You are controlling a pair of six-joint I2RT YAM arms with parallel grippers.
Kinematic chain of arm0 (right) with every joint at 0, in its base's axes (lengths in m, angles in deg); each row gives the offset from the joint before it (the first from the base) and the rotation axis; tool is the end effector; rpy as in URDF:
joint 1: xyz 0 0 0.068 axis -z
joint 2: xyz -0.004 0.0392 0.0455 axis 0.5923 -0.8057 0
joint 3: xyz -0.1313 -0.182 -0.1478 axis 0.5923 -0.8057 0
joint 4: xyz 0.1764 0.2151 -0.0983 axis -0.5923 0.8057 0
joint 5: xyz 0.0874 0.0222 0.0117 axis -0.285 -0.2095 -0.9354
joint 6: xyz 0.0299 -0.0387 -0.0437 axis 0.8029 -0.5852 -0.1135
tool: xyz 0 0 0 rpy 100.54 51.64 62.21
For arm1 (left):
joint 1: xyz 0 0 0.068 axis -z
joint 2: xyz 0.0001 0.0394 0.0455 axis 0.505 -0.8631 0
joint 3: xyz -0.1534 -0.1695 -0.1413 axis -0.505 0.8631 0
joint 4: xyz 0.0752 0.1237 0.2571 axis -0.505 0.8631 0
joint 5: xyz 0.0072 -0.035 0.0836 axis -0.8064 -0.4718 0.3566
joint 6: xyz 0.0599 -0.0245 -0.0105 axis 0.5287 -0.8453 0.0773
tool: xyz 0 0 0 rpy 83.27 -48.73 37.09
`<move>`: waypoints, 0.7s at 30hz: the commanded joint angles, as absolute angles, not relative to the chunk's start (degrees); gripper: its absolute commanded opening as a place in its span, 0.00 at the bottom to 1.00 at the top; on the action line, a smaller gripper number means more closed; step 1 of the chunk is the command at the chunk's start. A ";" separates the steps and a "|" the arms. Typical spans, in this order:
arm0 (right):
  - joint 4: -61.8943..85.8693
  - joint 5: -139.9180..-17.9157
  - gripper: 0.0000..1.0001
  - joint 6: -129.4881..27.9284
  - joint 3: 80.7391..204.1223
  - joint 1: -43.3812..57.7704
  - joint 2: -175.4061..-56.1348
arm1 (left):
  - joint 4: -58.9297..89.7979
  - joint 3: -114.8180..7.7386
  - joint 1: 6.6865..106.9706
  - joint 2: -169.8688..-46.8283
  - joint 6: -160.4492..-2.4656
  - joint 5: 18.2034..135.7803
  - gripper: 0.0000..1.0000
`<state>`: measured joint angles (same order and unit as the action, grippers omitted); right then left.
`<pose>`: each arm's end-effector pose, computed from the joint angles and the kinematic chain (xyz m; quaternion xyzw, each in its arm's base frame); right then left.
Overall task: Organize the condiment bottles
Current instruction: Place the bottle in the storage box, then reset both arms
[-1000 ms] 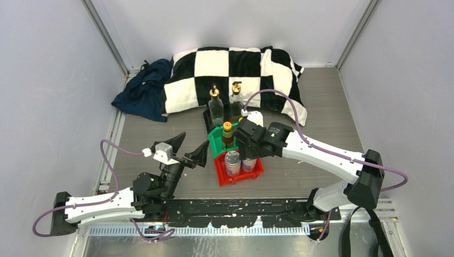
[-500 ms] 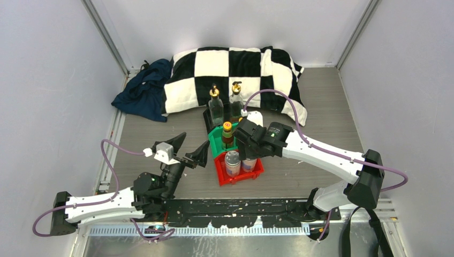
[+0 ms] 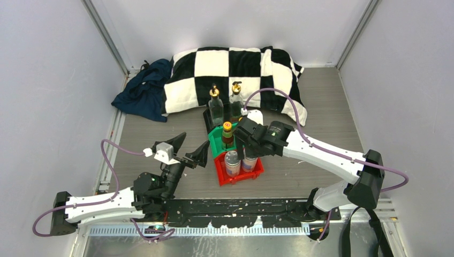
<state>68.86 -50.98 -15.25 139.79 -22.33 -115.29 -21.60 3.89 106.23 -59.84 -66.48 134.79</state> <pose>0.1793 0.2599 0.2811 -0.0987 0.9568 0.0545 0.2679 0.0798 -0.1563 0.2794 0.0278 0.5933 -0.2811 0.7538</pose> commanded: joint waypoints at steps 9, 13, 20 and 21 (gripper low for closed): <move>70.02 -49.16 0.79 -15.85 144.54 -22.73 -112.62 | -24.38 3.17 106.43 -60.98 -67.34 135.71 1.00; 70.90 -48.31 0.79 -16.27 145.69 -22.69 -111.86 | -24.03 2.58 106.39 -61.37 -67.35 135.76 1.00; 70.56 -44.38 0.79 -19.90 147.09 -22.75 -109.06 | -22.34 1.27 106.37 -60.61 -66.22 136.53 1.00; 70.28 -43.51 0.79 -20.66 147.11 -22.71 -108.40 | -21.82 0.85 106.38 -60.50 -65.66 136.58 1.00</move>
